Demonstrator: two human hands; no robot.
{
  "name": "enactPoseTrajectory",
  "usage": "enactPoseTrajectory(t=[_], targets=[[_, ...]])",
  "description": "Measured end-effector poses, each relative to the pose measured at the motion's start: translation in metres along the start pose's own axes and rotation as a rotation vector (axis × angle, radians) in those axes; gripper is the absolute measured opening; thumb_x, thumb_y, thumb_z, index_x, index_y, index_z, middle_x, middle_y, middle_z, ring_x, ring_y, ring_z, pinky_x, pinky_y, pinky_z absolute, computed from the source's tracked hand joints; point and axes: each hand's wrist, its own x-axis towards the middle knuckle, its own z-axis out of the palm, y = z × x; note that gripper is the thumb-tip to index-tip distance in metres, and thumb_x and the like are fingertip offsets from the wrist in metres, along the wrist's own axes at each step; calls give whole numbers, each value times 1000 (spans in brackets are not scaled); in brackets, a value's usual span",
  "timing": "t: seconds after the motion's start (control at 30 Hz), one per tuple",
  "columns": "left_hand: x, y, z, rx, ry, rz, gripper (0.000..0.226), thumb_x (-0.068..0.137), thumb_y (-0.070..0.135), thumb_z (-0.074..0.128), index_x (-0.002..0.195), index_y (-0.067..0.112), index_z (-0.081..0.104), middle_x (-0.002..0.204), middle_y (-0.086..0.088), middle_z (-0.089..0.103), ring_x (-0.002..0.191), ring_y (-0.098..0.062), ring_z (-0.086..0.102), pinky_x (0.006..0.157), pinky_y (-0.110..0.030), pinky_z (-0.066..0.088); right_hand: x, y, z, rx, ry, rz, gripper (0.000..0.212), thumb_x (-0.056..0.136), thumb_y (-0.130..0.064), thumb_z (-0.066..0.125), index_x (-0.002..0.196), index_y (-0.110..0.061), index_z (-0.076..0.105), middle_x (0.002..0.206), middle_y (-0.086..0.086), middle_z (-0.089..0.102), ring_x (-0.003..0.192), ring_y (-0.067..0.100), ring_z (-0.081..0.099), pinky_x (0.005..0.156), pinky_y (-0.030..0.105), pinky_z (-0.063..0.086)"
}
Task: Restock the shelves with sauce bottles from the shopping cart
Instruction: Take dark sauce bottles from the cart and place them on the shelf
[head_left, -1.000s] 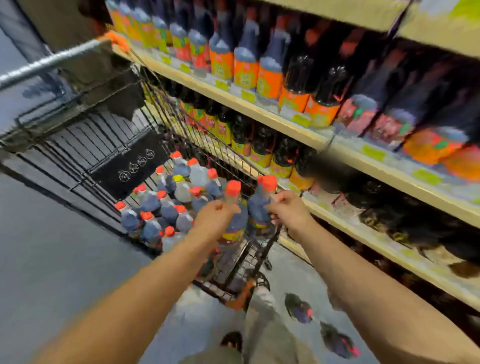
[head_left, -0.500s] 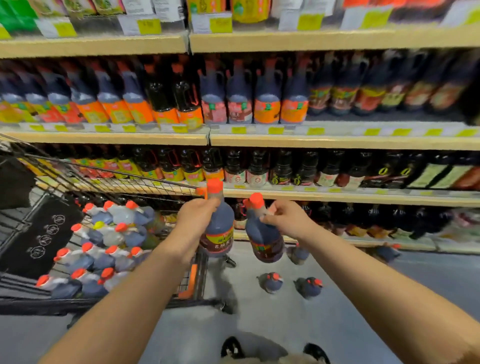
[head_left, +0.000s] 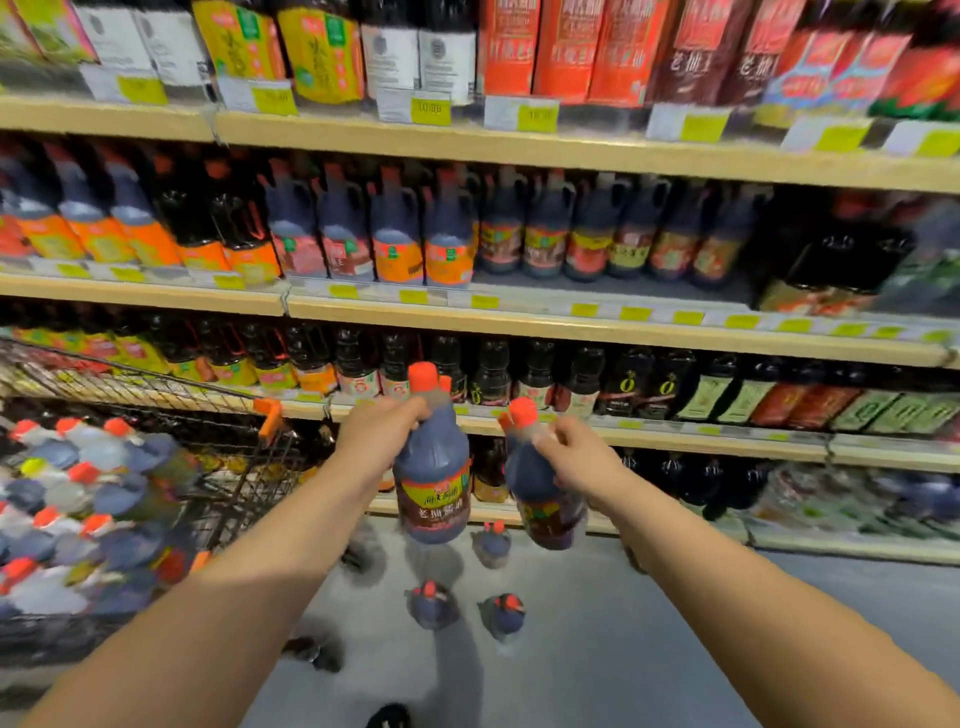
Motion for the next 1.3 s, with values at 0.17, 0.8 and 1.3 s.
enactPoseTrajectory(t=[0.17,0.8,1.3], targets=[[15,24,19,21,50,33,36,79,24,60,48,18,42,46,0,39,50,-21,36,54,-32,24,26,-10,-44,177,90,-79,33,90,-31,61,77,-16,34,68,0,36,66,16,39,58,29,29],[178,61,48,-67,119,90,32,78,27,62,51,19,47,51,1,46,55,-18,42,53,-28,29,187,-97,-77,339,616,-519,49,73,-27,78,71,-28,30,75,-1,40,69,17,42,61,31,33],[263,58,45,-47,-16,-2,39,80,36,65,52,20,42,52,1,40,54,-17,35,55,-29,25,304,-110,-54,366,546,-292,39,74,-32,77,89,-16,44,90,2,52,78,15,48,63,25,34]])
